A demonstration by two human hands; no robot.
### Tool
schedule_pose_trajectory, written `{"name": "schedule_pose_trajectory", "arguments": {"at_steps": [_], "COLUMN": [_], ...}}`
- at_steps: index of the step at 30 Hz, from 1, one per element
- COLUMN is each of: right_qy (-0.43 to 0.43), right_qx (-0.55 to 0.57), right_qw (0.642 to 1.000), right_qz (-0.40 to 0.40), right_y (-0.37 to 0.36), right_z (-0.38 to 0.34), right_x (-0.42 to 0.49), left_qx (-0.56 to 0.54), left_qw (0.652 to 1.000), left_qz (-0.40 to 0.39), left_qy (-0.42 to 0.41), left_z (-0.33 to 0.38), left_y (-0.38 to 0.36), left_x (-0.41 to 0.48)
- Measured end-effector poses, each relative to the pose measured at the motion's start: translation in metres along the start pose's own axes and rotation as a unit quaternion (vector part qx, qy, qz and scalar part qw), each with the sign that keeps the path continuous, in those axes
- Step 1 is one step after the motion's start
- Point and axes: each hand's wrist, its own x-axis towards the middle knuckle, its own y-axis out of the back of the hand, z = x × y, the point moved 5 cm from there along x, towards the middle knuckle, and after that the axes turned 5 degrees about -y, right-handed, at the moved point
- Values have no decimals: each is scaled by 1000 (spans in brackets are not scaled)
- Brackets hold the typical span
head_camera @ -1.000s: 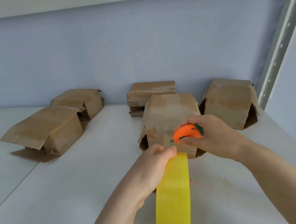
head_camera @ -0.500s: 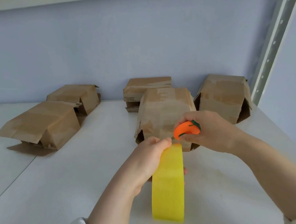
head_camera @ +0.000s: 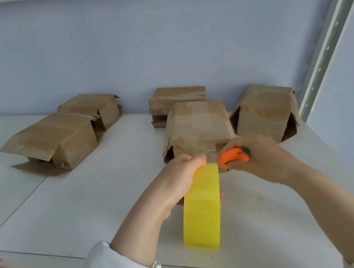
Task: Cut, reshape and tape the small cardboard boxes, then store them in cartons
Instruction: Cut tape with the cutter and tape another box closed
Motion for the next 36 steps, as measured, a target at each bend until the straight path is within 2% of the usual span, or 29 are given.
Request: {"name": "schedule_pose_trajectory", "arguments": {"at_steps": [3,5,8,10,13,16,28,33,36], "right_qy": [-17,11,89,120,125,130,125,143,129], "right_qx": [137,167,29,-69,-121,-125,-91,-141,-109], "right_qw": [984,976,988,984,982,983,987,977,984], "right_qz": [112,140,120,113,71,38,45,73,54], "right_y": [28,29,11,2,-5,-10,-14,-18,-18], "right_z": [-8,-21,-32,-29,-25,-27,-23,-21,-19], "right_x": [7,17,34,43,51,54,56,60,63], "left_qx": [-6,-11,-16,-19,-16,-25,-20,91,-12], "left_qw": [1000,1000,1000,1000,1000,1000,1000,991,998], "left_qz": [-1,-2,-5,-5,-6,-5,15,73,37], "left_qy": [-1,2,-4,-7,-11,-8,-12,-59,-43], "left_z": [-2,-2,-1,0,0,-1,0,-2,-7], "left_y": [1,1,0,0,0,1,0,0,-6], "left_x": [1,1,-1,-2,0,2,-1,-7,-25]}}
